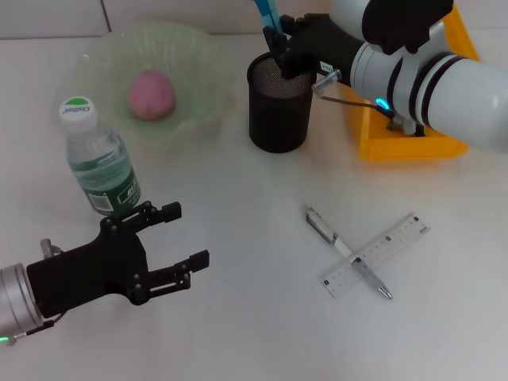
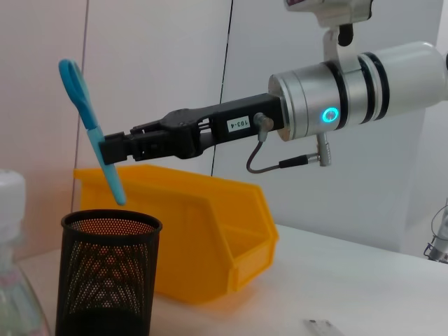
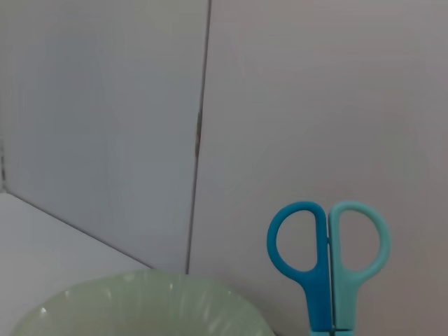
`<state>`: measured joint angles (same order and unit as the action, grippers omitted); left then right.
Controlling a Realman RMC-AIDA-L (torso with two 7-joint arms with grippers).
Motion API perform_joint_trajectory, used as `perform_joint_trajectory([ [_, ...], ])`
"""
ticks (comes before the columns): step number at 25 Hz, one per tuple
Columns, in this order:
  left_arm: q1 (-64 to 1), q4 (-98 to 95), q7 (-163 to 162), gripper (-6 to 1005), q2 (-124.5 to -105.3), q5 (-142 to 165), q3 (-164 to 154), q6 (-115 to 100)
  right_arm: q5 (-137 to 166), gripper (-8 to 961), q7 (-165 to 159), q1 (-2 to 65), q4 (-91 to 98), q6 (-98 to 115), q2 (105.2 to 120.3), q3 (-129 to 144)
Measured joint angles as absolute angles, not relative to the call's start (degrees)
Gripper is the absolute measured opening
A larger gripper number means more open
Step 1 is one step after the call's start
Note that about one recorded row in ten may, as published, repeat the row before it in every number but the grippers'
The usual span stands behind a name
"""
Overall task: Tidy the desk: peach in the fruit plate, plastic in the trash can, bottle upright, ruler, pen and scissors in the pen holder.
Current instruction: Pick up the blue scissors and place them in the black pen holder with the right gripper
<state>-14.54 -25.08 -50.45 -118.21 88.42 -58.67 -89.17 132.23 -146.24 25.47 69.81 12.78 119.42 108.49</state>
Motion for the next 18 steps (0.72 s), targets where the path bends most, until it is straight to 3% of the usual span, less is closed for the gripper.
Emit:
perform_joint_trajectory([
  [11,-14.17,-25.14,-50.45,832,-118.21,88.42,-58.8,-89.59,132.07,233,-146.36,24.22,70.36,14.1,119.6,109.27],
  [16,-14.3,-25.14,-50.45,832,-118.21,88.42,-58.8,-89.73,132.16,421,-146.32,22.06,74.73,17.7,119.6,108.59],
  [18,-14.32,-25.14,-50.45,832,-118.22,88.42,-58.68,-89.78,132.18,421,-146.31,20.95,77.2,20.12,119.6,108.14],
])
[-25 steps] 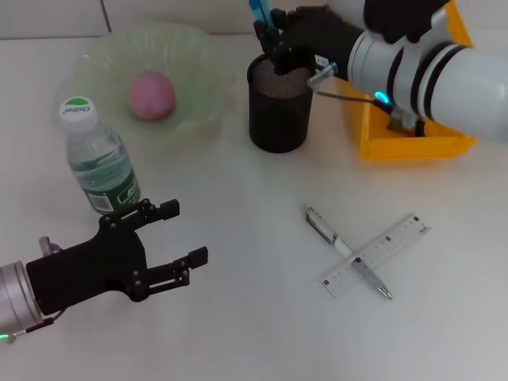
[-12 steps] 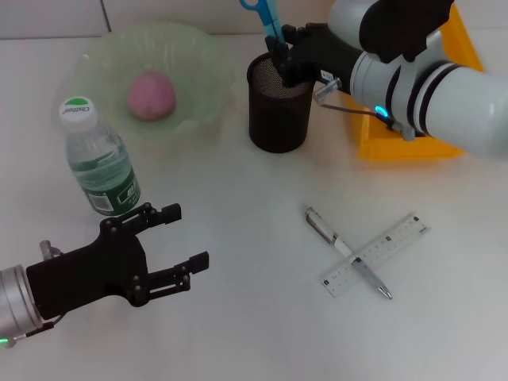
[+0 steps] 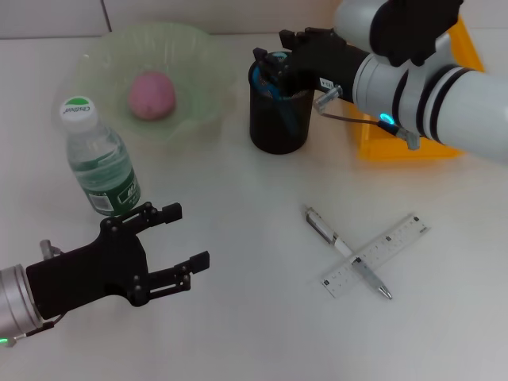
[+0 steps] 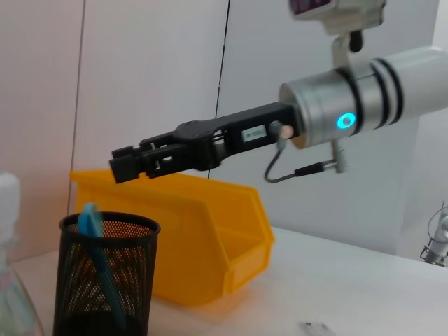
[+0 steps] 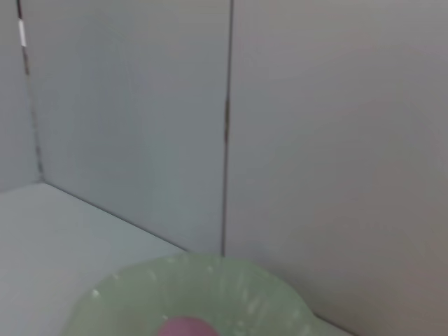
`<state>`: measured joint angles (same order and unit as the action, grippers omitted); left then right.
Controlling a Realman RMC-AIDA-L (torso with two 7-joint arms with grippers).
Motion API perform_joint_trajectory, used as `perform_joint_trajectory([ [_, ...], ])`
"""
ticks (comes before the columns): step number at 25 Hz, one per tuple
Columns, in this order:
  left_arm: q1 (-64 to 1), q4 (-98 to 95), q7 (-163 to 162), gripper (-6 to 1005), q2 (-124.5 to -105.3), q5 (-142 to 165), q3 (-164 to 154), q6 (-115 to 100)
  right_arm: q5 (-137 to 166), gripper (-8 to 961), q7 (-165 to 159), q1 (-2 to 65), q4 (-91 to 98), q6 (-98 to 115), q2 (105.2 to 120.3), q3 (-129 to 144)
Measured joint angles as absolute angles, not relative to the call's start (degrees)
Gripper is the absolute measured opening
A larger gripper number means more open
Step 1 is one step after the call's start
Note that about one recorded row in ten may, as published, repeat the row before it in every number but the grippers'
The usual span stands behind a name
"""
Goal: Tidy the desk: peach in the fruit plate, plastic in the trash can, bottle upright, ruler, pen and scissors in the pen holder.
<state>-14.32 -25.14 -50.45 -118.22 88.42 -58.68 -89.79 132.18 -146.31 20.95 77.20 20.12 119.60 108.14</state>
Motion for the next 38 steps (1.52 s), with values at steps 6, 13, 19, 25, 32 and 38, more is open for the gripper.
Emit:
perform_joint_trajectory([
  [6,-14.35,-25.2,-50.45,832,-118.16,88.42,-58.38,-90.01,131.27,420,-147.72,17.1,94.77,46.31,119.6,94.56],
  [13,-14.66,-25.4,-50.63,832,-117.98,88.26,-58.27,-91.14,129.65,549,-138.64,33.14,93.2,103.16,117.52,67.11],
  [19,-14.9,-25.87,-52.03,832,-117.96,88.33,-58.27,-91.29,137.55,798,-115.02,35.49,91.81,114.05,118.28,70.73],
  [25,-15.47,-25.94,-52.06,832,-118.19,88.41,-58.64,-91.75,145.28,796,-104.62,34.36,92.53,111.04,119.22,87.34],
  [32,-16.12,-25.94,-52.07,832,-118.38,88.43,-58.8,-92.02,146.06,794,-97.94,35.11,91.96,107.17,119.11,90.95],
  [38,-16.42,-25.94,-52.97,832,-118.11,89.36,-59.23,-92.18,142.84,792,-95.83,42.15,83.69,106.88,118.78,90.14],
])
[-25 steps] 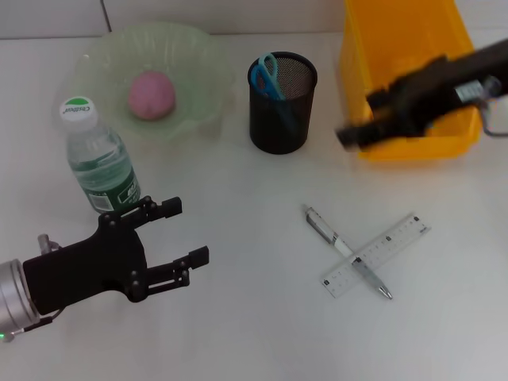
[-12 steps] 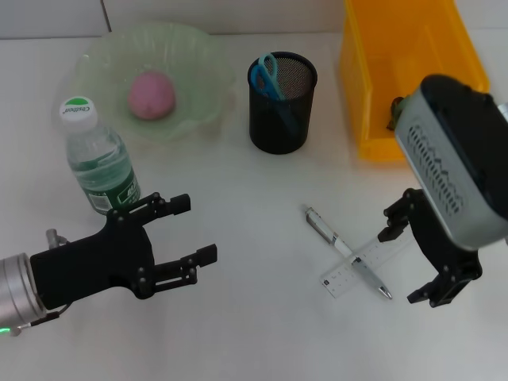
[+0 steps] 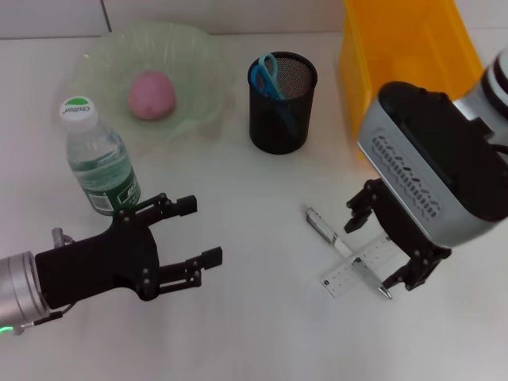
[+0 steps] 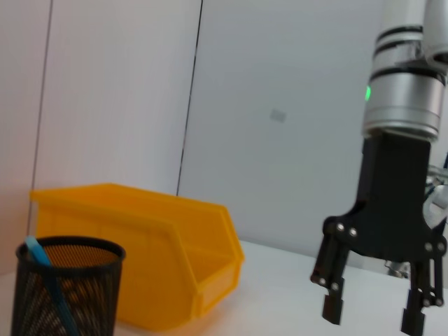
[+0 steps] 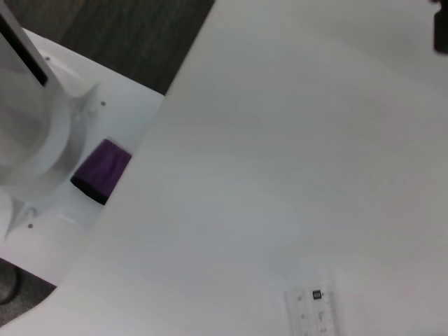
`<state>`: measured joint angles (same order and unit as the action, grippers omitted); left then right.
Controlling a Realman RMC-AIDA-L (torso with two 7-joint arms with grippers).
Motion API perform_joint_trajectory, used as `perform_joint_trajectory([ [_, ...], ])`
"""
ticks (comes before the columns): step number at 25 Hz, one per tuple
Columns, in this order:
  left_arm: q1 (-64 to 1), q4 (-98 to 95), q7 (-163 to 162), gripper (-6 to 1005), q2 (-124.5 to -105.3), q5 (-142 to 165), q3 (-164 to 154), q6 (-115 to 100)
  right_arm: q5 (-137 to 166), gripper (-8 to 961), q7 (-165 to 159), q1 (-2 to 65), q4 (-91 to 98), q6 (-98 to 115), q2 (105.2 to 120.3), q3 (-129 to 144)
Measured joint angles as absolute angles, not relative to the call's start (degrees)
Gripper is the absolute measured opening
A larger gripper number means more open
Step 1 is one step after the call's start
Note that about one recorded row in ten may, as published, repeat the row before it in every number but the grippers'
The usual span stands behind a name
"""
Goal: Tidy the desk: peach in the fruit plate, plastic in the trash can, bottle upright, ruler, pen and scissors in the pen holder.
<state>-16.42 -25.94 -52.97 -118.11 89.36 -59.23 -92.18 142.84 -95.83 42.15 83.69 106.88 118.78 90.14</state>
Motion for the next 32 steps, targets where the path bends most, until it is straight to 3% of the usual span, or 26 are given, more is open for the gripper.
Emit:
perform_joint_trajectory([
  [8,-16.58,-30.26,-58.76,832,-118.17,95.12,-59.39,-92.42,141.47,790,-94.46,50.33,73.12,106.87,118.47,88.9],
  [32,-17.3,-30.31,-58.81,832,-118.14,95.45,-58.88,-91.71,141.6,783,-93.14,50.3,64.66,98.98,119.42,98.34],
])
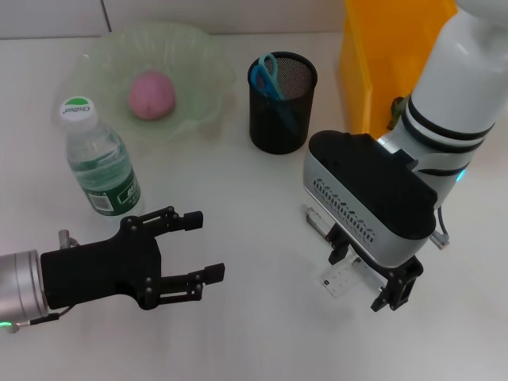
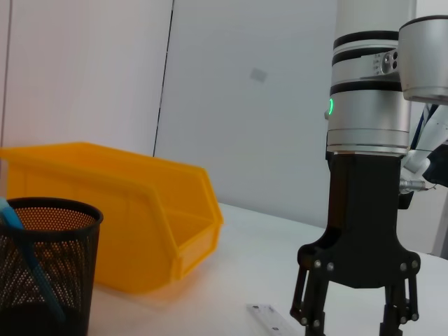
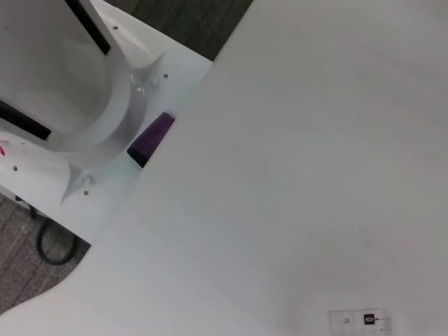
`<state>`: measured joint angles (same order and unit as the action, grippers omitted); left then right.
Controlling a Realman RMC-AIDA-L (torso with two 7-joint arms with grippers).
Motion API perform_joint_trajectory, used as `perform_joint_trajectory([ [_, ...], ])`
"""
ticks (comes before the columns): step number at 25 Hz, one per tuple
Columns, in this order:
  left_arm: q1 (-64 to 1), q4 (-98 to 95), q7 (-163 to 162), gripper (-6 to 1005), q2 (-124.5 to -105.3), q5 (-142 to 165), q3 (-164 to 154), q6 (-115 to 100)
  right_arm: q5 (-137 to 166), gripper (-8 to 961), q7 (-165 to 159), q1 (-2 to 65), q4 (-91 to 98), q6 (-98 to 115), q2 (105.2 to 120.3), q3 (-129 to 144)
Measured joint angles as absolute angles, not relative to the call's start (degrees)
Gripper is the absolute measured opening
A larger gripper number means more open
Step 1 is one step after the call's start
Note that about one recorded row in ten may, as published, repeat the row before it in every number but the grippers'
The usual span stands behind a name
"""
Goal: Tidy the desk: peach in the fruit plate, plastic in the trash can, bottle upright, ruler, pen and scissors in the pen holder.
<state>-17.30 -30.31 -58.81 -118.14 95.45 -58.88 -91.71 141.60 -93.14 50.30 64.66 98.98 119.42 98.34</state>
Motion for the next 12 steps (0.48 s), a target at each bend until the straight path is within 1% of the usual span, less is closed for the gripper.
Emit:
perform_joint_trajectory([
  [12,-17.04,-30.12,-58.79,832,-118.03,95.45,-58.8,-91.38,140.88,780,-91.67,51.25,59.83,93.36,119.58,100.38],
])
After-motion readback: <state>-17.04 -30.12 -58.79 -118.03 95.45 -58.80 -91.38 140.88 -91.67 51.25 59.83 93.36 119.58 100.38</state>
